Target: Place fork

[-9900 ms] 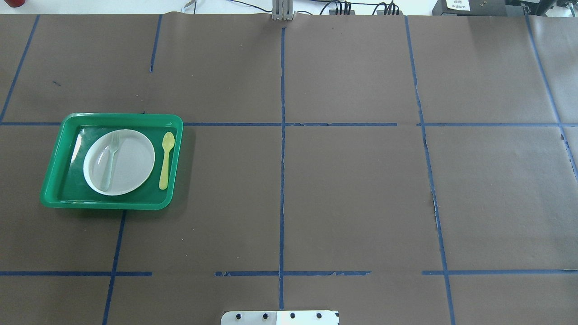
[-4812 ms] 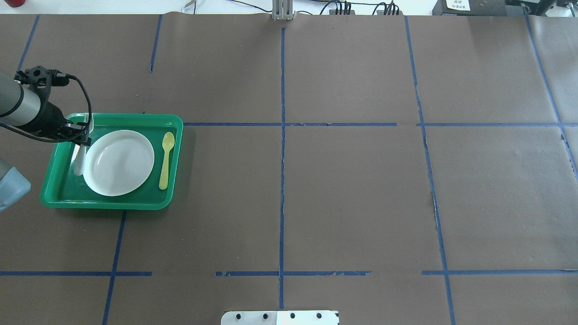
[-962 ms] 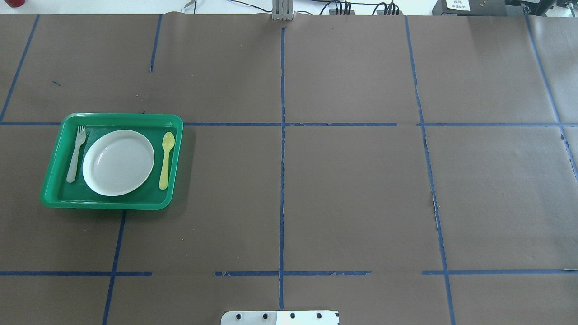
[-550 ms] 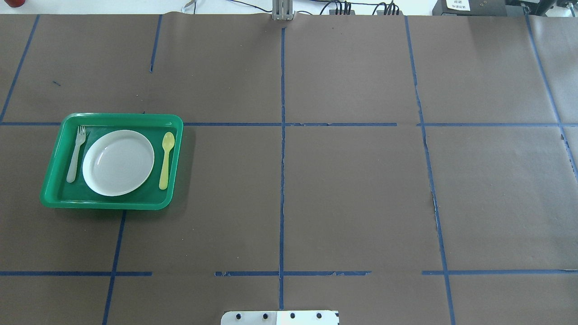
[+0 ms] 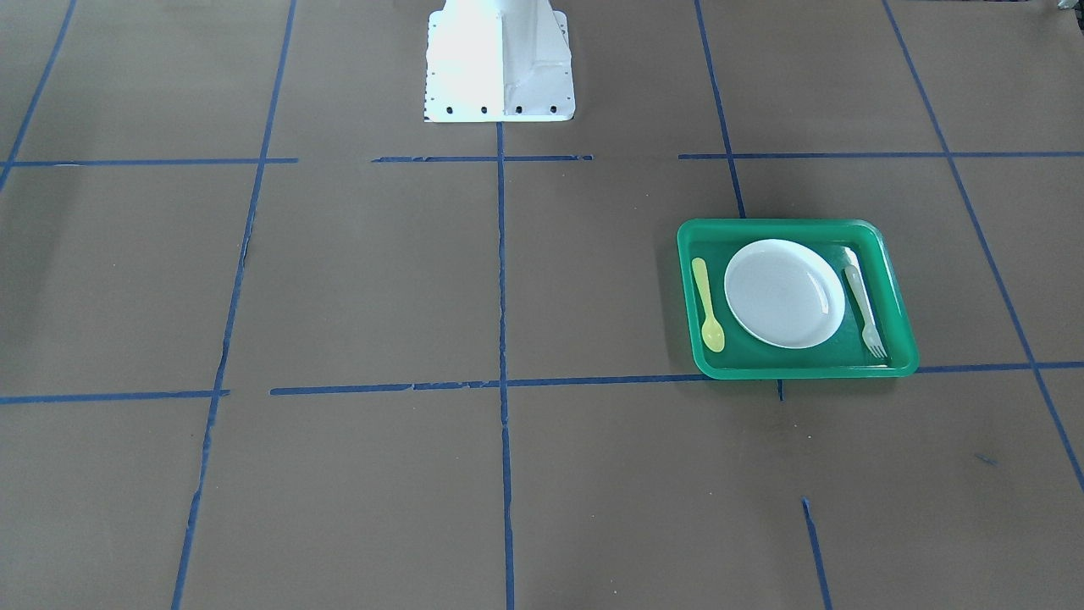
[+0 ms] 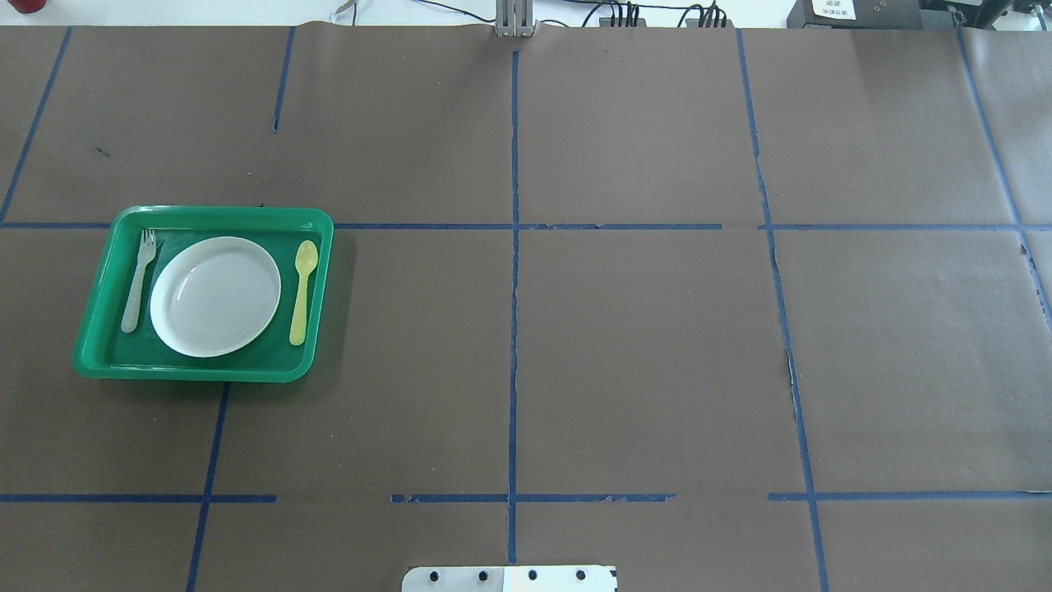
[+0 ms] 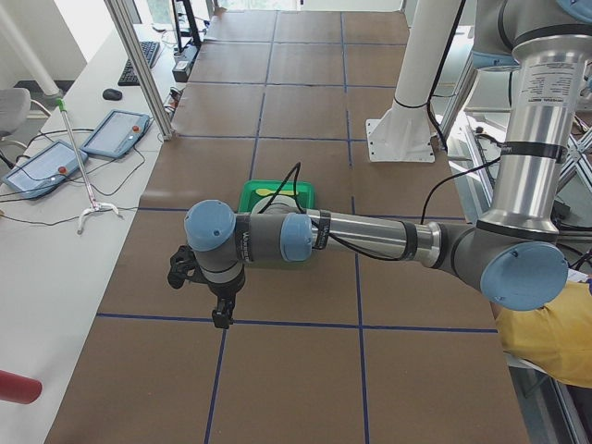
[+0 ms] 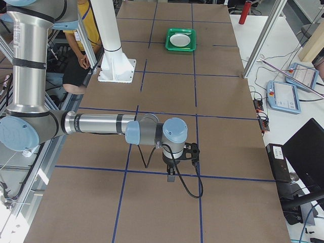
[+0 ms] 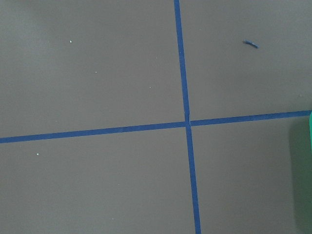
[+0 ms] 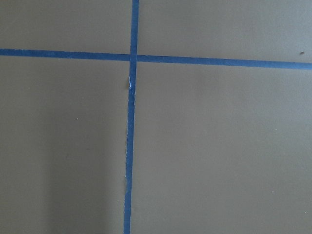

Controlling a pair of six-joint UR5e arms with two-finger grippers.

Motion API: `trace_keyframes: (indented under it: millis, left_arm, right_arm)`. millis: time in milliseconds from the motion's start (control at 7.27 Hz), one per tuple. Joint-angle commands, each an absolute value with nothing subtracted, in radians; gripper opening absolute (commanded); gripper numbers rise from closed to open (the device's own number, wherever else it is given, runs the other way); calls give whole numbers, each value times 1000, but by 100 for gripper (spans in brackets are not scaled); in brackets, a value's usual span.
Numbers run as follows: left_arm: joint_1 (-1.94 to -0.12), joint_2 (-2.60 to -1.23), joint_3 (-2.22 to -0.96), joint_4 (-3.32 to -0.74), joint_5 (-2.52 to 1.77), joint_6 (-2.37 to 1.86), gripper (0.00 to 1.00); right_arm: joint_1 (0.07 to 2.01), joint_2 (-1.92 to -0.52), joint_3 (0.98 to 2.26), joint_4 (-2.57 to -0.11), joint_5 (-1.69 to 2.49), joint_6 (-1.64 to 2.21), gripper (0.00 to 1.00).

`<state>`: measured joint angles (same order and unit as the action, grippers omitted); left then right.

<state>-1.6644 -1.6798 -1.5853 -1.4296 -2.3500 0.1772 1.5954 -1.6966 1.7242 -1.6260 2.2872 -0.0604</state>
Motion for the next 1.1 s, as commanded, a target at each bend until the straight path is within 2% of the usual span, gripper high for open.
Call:
trace_keyframes:
  millis: [0, 962]
  left_arm:
    - [-1664, -1680, -1582, -1430, -2350, 181, 100]
    - [-1661, -1684, -1556, -1477, -2347, 175, 100]
  right_arm:
    - [1595, -1697, 1724, -1626, 2287, -61, 100]
    - [1595, -1697, 1724, -1626, 2287, -61, 100]
